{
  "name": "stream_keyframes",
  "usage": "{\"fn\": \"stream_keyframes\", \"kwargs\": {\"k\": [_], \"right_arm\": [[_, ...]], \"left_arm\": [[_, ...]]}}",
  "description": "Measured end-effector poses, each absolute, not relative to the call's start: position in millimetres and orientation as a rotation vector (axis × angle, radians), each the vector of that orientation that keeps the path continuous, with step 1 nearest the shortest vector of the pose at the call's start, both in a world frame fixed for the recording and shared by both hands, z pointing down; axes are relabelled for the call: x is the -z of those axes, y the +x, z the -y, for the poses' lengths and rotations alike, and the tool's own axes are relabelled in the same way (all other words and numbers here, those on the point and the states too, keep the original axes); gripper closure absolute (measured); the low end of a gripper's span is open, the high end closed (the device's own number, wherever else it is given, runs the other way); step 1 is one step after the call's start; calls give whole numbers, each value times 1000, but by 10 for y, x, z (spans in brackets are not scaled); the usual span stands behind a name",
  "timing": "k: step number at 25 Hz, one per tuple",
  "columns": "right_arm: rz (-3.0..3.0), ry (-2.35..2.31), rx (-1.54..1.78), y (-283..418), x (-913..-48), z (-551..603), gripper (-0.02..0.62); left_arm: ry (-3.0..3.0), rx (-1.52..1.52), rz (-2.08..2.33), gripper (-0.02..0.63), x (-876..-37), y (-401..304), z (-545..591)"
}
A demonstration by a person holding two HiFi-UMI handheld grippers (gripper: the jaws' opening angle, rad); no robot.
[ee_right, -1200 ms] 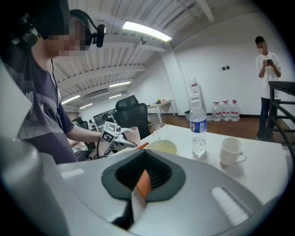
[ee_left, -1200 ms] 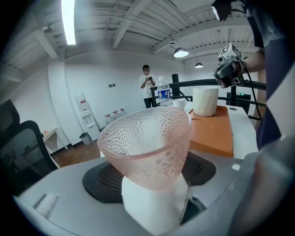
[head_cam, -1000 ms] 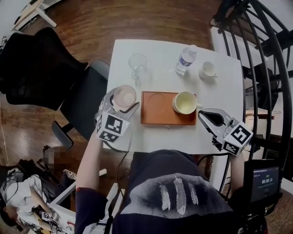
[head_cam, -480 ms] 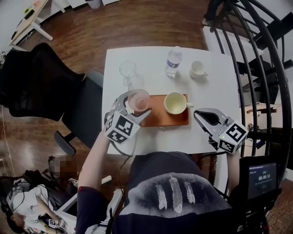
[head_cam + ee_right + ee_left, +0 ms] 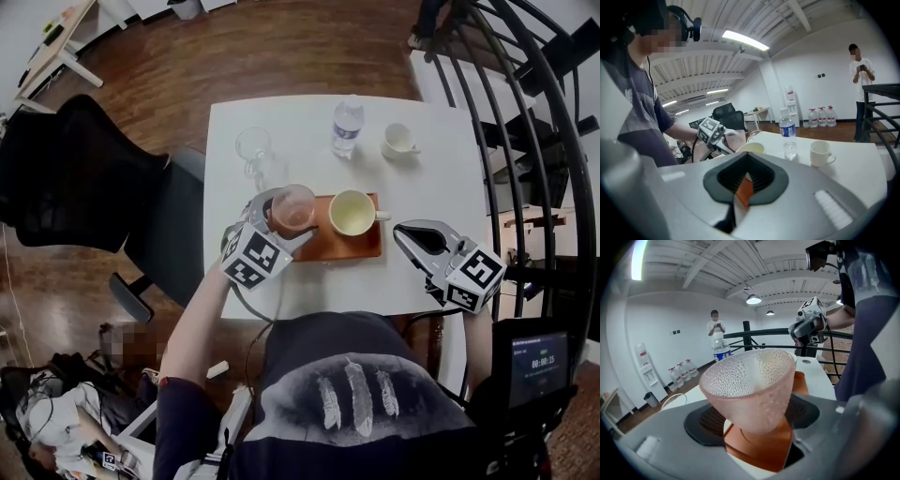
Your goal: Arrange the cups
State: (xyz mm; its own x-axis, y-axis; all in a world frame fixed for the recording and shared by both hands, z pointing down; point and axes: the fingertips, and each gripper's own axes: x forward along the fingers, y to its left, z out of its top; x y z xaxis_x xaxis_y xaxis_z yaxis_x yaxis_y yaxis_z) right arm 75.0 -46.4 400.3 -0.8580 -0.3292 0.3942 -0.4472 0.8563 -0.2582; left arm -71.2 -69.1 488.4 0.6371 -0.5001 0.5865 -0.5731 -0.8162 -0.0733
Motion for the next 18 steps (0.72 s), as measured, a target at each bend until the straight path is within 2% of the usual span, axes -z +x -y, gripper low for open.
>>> {"fn": "stream_keyframes", "kwargs": {"k": [13, 18], "right_arm": [[2683, 572, -497, 724, -4019, 454, 591], [2683, 570, -499, 720, -4011, 463, 591]], "left_arm": [[2735, -894, 803, 222, -5084, -599, 608], [2752, -978, 759, 222, -5166, -575, 519]]}}
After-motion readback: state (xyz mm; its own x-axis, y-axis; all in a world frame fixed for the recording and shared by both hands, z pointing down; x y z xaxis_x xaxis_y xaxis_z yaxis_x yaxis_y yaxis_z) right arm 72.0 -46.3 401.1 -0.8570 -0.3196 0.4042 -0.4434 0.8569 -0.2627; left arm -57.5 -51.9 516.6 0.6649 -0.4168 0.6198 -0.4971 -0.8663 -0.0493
